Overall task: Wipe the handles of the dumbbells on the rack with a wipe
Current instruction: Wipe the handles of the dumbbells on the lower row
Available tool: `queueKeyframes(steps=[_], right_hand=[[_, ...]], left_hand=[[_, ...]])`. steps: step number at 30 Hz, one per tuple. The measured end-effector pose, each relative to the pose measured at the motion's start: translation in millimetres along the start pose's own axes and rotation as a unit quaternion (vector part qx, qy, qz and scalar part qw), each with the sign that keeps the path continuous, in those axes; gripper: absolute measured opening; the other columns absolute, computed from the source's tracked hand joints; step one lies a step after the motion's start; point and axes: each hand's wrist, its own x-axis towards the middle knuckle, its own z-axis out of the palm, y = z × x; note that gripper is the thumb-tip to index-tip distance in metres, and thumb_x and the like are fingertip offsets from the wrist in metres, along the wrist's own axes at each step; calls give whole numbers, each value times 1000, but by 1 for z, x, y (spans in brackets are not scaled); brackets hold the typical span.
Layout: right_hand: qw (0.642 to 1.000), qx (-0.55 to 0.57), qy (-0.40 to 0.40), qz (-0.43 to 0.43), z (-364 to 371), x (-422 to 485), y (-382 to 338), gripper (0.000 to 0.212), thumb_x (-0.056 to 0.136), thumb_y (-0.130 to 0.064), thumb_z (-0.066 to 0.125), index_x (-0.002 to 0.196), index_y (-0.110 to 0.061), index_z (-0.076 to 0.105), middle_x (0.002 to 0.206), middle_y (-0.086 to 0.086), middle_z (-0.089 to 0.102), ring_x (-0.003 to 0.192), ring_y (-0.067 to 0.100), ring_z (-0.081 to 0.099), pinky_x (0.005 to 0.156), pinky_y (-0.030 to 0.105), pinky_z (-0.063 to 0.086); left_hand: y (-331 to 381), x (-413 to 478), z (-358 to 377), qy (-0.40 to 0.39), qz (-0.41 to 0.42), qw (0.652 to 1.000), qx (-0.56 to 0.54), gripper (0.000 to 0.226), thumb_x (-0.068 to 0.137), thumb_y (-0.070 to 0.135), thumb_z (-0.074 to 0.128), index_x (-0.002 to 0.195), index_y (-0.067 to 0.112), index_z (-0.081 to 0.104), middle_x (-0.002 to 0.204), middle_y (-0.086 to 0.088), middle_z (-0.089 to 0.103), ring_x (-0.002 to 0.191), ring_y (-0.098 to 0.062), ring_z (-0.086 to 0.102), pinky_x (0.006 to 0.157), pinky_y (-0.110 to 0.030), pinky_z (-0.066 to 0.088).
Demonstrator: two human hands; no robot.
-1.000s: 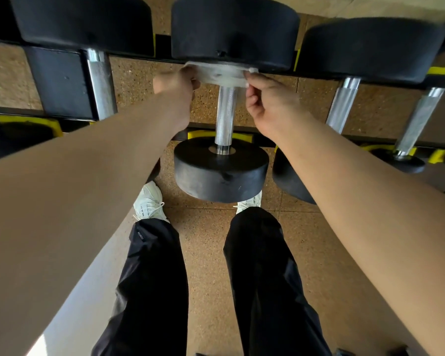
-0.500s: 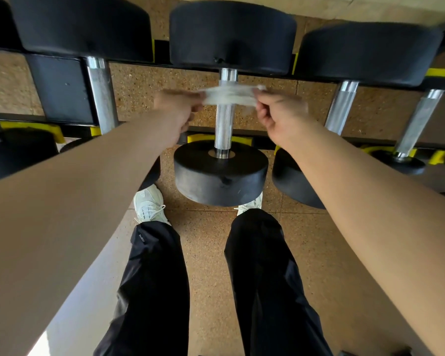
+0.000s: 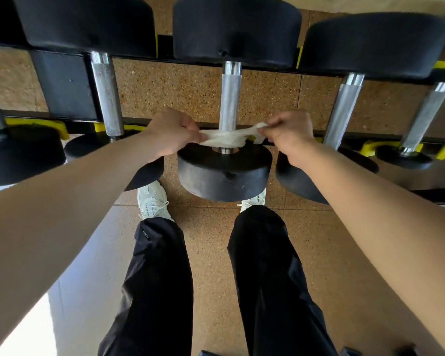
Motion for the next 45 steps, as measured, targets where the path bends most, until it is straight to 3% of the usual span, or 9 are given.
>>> queueKeyframes(steps=[6,9,11,16,21,27,34,41,45], right_hand=[[961,-208,-134,-121,14,-14,-13,17,77,-22,85,88,-17,73,93,-4,70,88,12,65,84,27,54],[959,-251,-73,-110,6,-8,-4,20,79,-26,82,92,-15,73,100,-2,68,95,16,65,90,29,54],[971,-212,-69,-86,-2,-6,1,27,76,-26,86,99,-16,74,103,0,70,95,16,66,88,28,55],[992,-44,-95,-71,-11,-10,4,27,76,-15,86,100,-19,74,90,1,75,83,14,72,76,25,59],[996,43,-57,-48,-9,-7,3,9,88,-13,74,93,-20,74,96,4,75,77,12,69,63,20,55],[959,256,-112,42,7,4,-14,19,96,-9,62,113,-18,67,116,2,66,101,28,71,78,32,61],[928,296,-222,50,23,21,-36,73,83,15,46,140,-31,52,133,10,58,112,34,65,92,47,58],[975,162,-152,3,22,14,-45,25,90,4,64,113,-6,66,104,11,73,86,20,76,79,37,63],[959,273,-69,33,3,15,-43,20,89,-13,73,108,-13,66,104,6,74,91,19,75,76,31,62]], left_hand=[[-15,6,-13,55,-44,982,176,20,86,46,75,88,26,72,100,-2,71,98,-26,65,87,-44,58],[-4,-1,-5,11,6,994,105,14,86,39,76,85,28,67,97,3,67,95,-20,60,95,-38,49],[0,-8,-2,35,-18,997,-60,14,87,29,77,82,21,67,86,0,68,79,-16,62,82,-36,52],[-5,-16,-19,201,-162,846,-467,1,96,20,61,96,20,59,105,-9,69,87,-21,75,70,-30,63],[-9,-15,-31,157,-108,737,-648,26,97,22,57,121,13,59,111,-10,74,88,-26,77,79,-44,62],[16,-1,-5,42,-77,758,-647,38,93,20,54,130,10,54,118,-13,71,101,-26,74,89,-42,59],[58,16,13,-21,-62,795,-603,37,94,22,40,121,5,60,113,-20,71,113,-39,67,95,-52,56],[44,17,6,47,-85,803,-588,21,94,18,64,113,8,63,102,-8,75,96,-24,75,82,-39,62],[51,19,5,76,-100,822,-555,28,88,18,76,114,18,66,104,-1,77,97,-16,73,77,-30,60]])
